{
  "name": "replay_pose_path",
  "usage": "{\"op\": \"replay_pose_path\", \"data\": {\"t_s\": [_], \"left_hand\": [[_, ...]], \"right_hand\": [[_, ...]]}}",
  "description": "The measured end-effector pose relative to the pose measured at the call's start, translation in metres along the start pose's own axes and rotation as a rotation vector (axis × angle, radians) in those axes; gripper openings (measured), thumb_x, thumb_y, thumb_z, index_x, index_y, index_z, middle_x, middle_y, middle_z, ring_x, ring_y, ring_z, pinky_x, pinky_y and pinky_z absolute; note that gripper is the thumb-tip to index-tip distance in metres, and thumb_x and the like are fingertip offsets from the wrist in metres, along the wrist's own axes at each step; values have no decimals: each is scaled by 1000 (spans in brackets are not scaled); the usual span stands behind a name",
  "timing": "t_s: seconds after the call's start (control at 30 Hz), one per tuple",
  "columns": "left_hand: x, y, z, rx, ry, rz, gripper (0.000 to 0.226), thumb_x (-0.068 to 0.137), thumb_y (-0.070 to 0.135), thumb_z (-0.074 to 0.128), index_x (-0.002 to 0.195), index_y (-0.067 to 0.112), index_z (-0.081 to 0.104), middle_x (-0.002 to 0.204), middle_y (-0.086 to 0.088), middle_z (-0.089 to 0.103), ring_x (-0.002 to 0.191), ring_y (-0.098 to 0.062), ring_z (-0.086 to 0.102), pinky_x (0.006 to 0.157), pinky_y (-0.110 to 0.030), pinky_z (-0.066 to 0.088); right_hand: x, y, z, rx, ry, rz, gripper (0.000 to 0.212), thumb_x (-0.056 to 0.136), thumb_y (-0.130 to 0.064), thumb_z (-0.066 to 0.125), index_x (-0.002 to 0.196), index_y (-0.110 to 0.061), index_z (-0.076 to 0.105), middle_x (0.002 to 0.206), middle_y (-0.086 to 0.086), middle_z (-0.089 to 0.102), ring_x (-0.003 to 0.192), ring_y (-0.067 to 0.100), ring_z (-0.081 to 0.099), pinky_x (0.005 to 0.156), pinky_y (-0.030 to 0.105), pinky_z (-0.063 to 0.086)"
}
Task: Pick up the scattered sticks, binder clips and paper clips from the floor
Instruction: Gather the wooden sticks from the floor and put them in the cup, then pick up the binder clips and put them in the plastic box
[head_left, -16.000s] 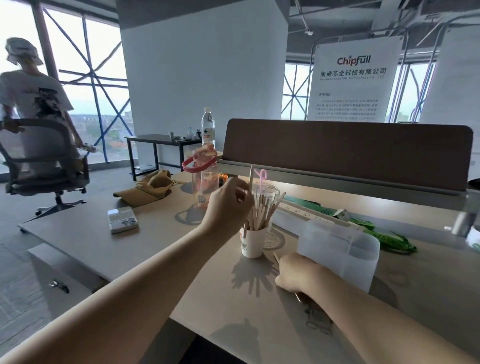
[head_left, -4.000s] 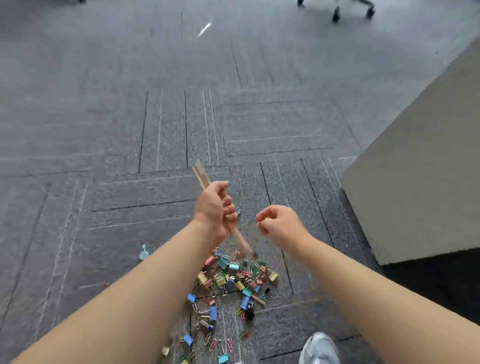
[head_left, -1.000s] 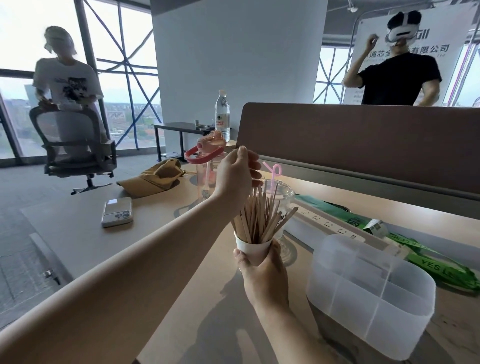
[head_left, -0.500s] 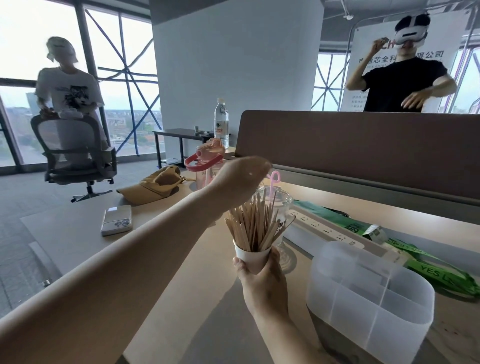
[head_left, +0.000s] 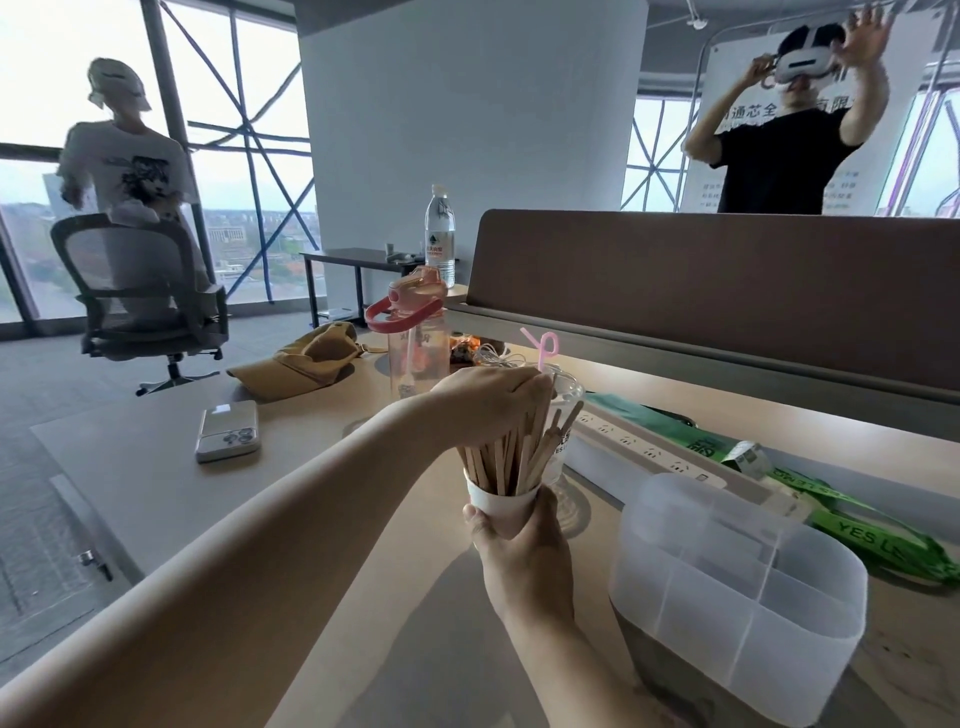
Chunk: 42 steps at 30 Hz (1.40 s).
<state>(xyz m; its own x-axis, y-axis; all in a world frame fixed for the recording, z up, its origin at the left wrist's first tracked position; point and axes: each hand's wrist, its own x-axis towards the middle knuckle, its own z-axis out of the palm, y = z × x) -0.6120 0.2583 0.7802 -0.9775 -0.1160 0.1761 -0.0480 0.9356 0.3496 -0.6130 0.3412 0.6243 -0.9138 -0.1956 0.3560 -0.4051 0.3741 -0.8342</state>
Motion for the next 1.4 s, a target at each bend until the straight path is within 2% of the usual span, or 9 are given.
{"op": "replay_pose_path", "data": {"t_s": [0.27,0.43,0.53,0.67,0.73,0.8,0.97,1.27,1.4], "left_hand": [[-7,-8,-6,-517,245,20,43,100,41,37,128,15,56,130,-4,59,119,-18,55,100,-33,45],[-51,-23,-33,155,452,71,36,97,11,50,134,11,54,140,-4,53,130,-15,47,102,-24,39],[-93,-55,-40,151,468,-18,30,96,11,50,124,13,62,129,-5,60,119,-20,56,92,-22,47],[-185,-80,-48,-266,568,-254,22,97,18,51,108,11,69,102,-1,64,92,-24,62,69,-19,46],[-238,-90,-52,-281,537,-398,24,98,21,49,112,10,66,104,-4,65,96,-22,62,77,-26,46],[-292,-99,-57,-298,534,-528,27,98,25,48,112,10,64,107,-6,65,98,-24,61,86,-32,48],[-404,-113,-60,-329,609,-736,15,97,18,49,97,9,61,90,-14,58,78,-21,52,54,-22,38],[-518,-175,-33,-288,605,-1041,25,95,18,53,108,-1,65,107,-24,66,93,-33,63,69,-25,40],[-573,-213,-17,-277,594,-1220,22,96,26,52,108,11,64,95,-7,65,79,-17,56,63,-24,42]], "right_hand": [[2,2,-4,125,22,2,73,78,-39,71,139,-12,40,138,6,50,118,22,55,97,28,48],[-22,-26,-27,41,280,-4,45,83,-29,62,124,-11,51,125,12,54,105,22,54,86,42,54],[-48,-55,-26,18,312,-165,34,80,-25,54,110,-8,56,109,13,59,95,23,55,80,40,52],[-97,-100,-4,29,-50,-308,18,87,-10,56,105,-8,57,103,6,56,88,16,52,73,16,39],[-127,-120,14,26,-280,-358,15,90,-11,54,104,-9,58,104,4,55,88,14,52,68,9,36],[-160,-133,32,4,-471,-362,14,89,-12,53,102,-10,60,103,6,57,86,14,51,69,13,37],[-234,-139,76,-98,-787,-347,9,88,-15,50,93,-14,57,100,7,62,85,19,55,71,23,43],[-319,-114,178,-328,-1222,-372,11,83,-17,49,73,-20,51,82,1,58,78,19,55,65,23,42],[-345,-109,231,-441,-1377,-415,10,85,-16,47,77,-18,52,85,2,58,74,17,53,55,23,38]]}}
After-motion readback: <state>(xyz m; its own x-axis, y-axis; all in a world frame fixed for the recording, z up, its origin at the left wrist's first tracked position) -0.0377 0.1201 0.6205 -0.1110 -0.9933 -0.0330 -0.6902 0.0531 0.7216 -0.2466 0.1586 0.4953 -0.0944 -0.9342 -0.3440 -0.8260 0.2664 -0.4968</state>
